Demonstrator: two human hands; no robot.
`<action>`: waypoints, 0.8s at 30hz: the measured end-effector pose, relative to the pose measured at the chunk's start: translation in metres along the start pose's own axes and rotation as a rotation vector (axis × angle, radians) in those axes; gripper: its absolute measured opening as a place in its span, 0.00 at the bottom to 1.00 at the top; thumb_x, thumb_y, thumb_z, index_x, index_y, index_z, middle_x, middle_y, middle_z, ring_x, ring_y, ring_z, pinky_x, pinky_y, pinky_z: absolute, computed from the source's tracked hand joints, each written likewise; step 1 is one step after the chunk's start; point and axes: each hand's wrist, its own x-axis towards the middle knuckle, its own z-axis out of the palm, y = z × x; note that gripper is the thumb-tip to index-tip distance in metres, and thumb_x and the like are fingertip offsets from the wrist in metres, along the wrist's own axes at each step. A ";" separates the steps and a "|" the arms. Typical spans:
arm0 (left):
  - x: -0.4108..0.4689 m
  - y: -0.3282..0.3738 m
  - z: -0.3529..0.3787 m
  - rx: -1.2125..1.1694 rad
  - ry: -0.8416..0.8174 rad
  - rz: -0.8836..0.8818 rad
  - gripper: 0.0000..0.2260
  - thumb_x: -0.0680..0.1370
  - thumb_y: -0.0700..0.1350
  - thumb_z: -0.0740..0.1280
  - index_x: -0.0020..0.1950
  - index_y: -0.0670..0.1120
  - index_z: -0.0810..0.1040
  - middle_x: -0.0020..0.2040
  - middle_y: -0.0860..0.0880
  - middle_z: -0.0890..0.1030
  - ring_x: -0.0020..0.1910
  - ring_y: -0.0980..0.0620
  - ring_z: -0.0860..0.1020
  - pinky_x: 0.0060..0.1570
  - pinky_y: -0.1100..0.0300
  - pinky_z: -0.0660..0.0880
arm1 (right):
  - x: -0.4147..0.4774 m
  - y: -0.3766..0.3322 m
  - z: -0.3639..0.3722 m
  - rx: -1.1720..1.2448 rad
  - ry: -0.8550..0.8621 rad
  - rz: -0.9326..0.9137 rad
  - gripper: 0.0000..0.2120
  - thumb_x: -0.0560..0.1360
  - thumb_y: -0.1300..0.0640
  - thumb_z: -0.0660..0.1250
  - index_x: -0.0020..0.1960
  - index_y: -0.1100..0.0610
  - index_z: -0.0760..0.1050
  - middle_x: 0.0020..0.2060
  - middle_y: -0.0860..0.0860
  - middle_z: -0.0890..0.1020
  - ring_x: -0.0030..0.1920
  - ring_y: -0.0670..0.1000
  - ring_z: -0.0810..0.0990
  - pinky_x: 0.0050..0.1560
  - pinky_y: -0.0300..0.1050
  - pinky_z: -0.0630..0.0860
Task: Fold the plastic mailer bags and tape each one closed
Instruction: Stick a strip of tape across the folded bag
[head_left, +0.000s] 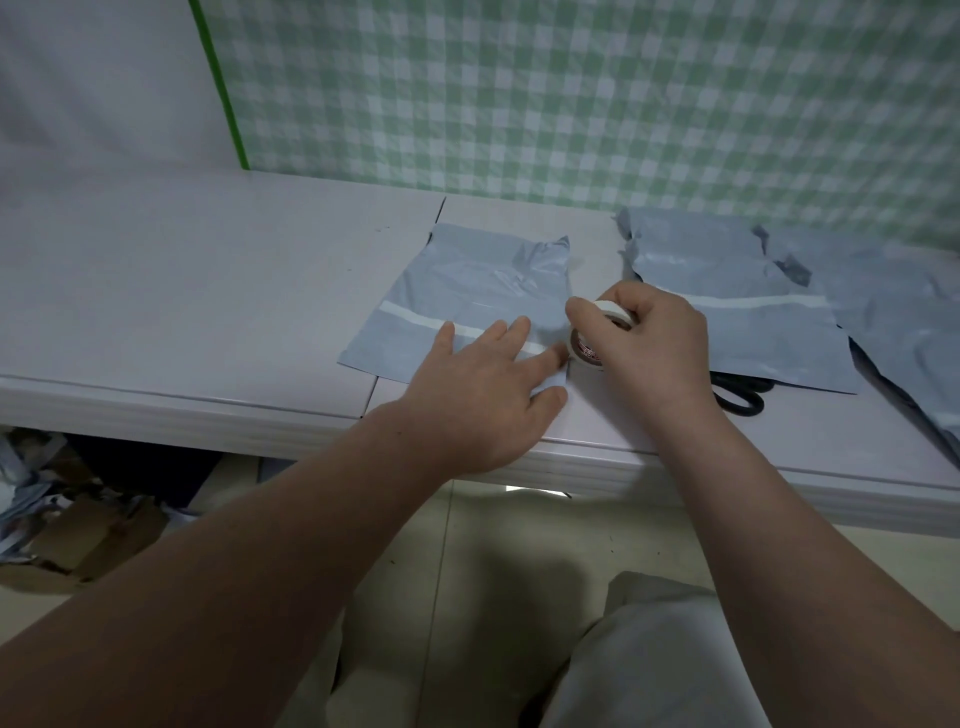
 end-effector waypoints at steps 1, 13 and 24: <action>0.000 0.001 -0.001 -0.008 -0.019 -0.008 0.23 0.81 0.58 0.44 0.76 0.59 0.48 0.78 0.47 0.49 0.77 0.49 0.48 0.72 0.39 0.44 | 0.000 0.000 0.001 -0.014 -0.004 -0.019 0.16 0.70 0.50 0.68 0.28 0.56 0.68 0.28 0.52 0.76 0.33 0.50 0.72 0.37 0.46 0.68; -0.005 -0.015 -0.008 0.042 -0.079 -0.080 0.25 0.80 0.61 0.39 0.76 0.60 0.45 0.78 0.49 0.46 0.77 0.52 0.45 0.71 0.38 0.37 | -0.001 0.003 0.006 -0.161 0.008 -0.128 0.13 0.71 0.48 0.67 0.32 0.54 0.70 0.26 0.47 0.73 0.40 0.55 0.74 0.38 0.44 0.65; -0.020 -0.072 -0.019 0.110 -0.122 -0.311 0.26 0.79 0.60 0.37 0.77 0.54 0.46 0.78 0.51 0.47 0.76 0.52 0.48 0.70 0.36 0.42 | -0.002 -0.001 0.004 -0.150 0.000 -0.070 0.14 0.71 0.47 0.66 0.33 0.55 0.71 0.28 0.50 0.75 0.39 0.55 0.74 0.38 0.48 0.69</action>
